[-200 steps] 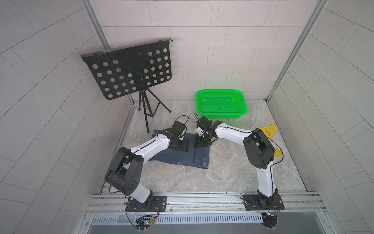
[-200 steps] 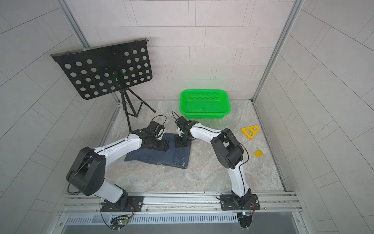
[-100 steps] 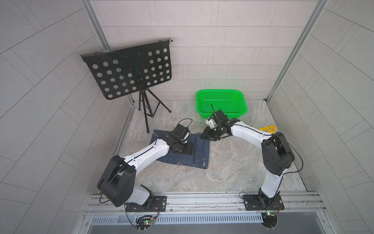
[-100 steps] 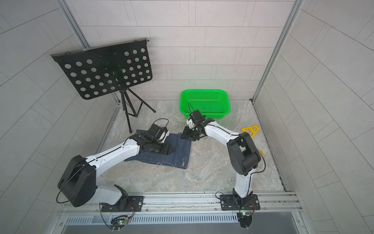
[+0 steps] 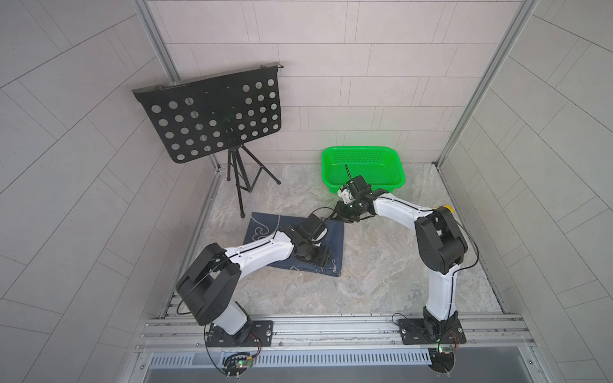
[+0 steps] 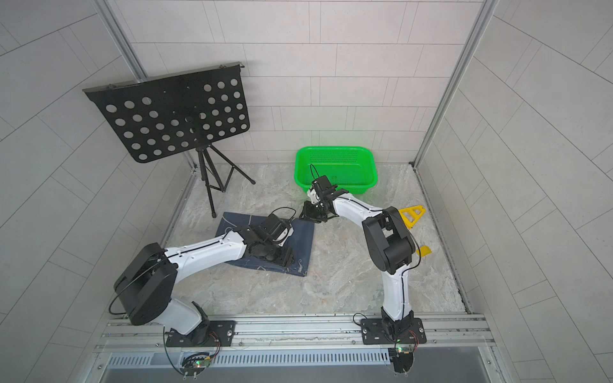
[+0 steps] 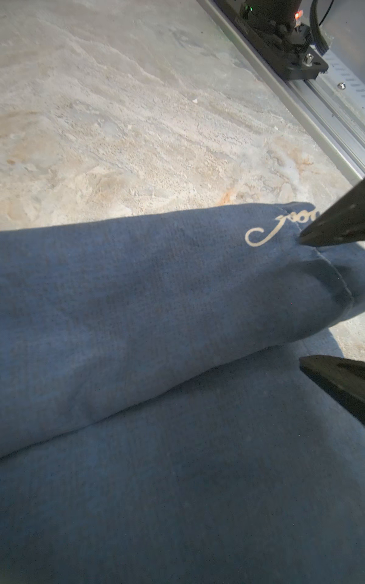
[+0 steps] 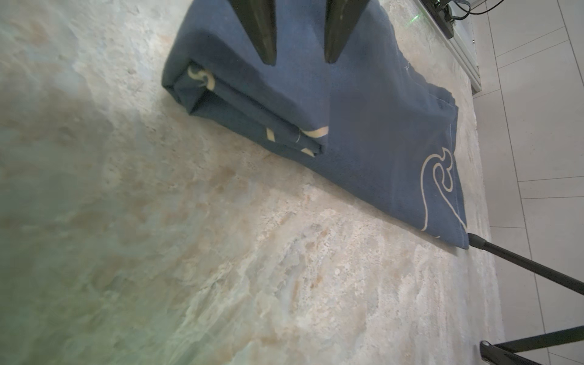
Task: Roll up the pillowcase
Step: Roll the pillowcase at the center of the board.
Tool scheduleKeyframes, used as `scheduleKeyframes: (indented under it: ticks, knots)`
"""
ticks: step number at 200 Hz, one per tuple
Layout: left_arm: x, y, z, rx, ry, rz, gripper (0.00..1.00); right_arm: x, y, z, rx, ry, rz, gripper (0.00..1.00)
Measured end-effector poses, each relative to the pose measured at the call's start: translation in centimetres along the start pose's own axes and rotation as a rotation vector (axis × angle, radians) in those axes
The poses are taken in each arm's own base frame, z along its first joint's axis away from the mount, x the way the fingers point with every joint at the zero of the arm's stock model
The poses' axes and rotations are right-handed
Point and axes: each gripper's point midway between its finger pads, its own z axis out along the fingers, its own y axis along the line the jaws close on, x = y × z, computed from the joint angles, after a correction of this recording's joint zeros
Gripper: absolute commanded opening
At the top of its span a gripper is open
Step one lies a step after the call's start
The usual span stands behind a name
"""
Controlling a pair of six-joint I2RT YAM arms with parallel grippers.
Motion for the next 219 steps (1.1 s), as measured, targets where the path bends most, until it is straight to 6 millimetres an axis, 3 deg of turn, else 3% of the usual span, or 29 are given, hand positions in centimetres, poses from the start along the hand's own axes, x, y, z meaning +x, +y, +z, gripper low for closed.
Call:
scheduleKeyframes:
  ticks: [88, 137, 165, 189, 219]
  knots:
    - [2.4, 1.7, 1.9, -0.126, 0.069, 0.066, 0.53, -0.7, -2.7, 3.5, 0.055, -0.018, -0.040, 0.29]
    - [3.0, 2.1, 2.3, -0.153, 0.090, 0.086, 0.55, -1.3, -2.4, 3.3, 0.041, -0.042, -0.072, 0.35]
    - [3.0, 2.1, 1.6, -0.170, 0.112, 0.095, 0.59, -2.6, -1.3, 1.1, 0.016, -0.093, -0.093, 0.44]
    - [2.5, 1.5, 0.0, -0.171, 0.108, 0.111, 0.63, -3.5, 0.4, -3.1, -0.025, -0.171, -0.122, 0.50]
    - [1.0, 0.4, -3.0, -0.153, 0.063, 0.126, 0.64, -2.1, 1.3, -7.9, -0.056, -0.240, -0.141, 0.55]
